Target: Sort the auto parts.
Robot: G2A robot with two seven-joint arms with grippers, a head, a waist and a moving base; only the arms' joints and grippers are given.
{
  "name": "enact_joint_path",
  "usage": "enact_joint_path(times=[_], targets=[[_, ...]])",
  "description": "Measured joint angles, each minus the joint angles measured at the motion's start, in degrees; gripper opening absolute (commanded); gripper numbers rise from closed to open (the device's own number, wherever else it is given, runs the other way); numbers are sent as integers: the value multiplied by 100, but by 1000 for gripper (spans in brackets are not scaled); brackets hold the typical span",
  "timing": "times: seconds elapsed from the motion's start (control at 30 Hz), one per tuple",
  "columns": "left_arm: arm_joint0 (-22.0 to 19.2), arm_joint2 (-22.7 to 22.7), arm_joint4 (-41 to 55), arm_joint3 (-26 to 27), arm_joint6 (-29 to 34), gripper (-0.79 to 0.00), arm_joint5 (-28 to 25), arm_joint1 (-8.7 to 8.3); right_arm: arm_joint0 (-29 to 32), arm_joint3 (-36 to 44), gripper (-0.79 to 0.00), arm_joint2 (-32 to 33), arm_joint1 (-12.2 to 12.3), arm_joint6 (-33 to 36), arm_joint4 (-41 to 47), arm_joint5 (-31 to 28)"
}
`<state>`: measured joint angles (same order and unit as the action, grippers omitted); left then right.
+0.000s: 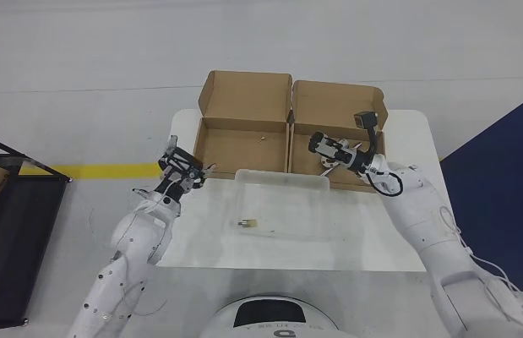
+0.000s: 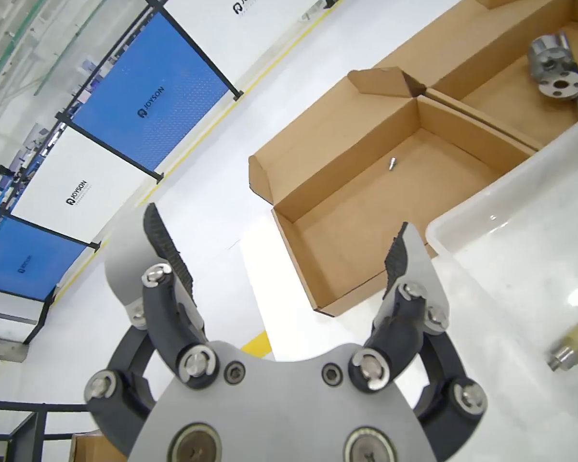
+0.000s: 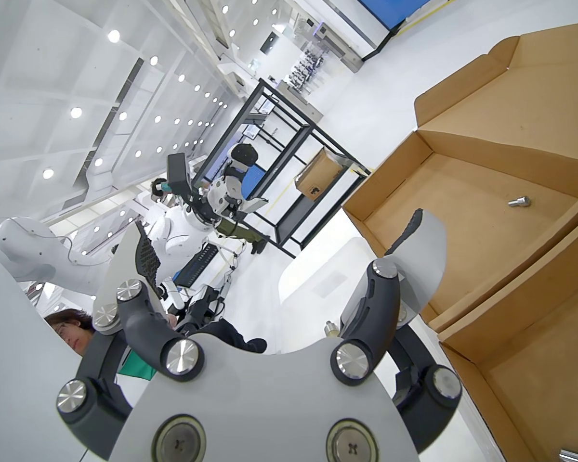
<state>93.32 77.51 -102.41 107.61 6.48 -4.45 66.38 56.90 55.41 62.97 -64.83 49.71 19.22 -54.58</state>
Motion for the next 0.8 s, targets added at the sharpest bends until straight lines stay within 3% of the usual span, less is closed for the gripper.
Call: enact_joint_path(times=[0.17, 0.23, 0.33, 0.37, 0.47, 0.57, 0.67, 0.8], targets=[[15, -1, 57, -34, -42, 0, -46, -2, 0, 0, 0, 0, 0, 0, 0, 0], [17, 53, 423, -123, -130, 0, -415, -14, 0, 0, 0, 0, 0, 0, 0, 0], [-211, 161, 1423, -359, -308, 0, -1972, -90, 0, 0, 0, 0, 0, 0, 0, 0], [-372, 176, 1729, -496, -249, 0, -2775, -123, 0, 0, 0, 0, 0, 0, 0, 0], [-882, -2, 2225, -859, 220, 0, -4423, -165, 0, 0, 0, 0, 0, 0, 0, 0], [-1330, -406, 2139, -952, 988, 0, -5272, -163, 0, 0, 0, 0, 0, 0, 0, 0], [-1676, -921, 1726, -914, 1840, -9, -5305, -125, 0, 0, 0, 0, 0, 0, 0, 0], [-1980, -1676, 1158, -956, 2413, -123, -5355, -64, 0, 0, 0, 0, 0, 0, 0, 0]])
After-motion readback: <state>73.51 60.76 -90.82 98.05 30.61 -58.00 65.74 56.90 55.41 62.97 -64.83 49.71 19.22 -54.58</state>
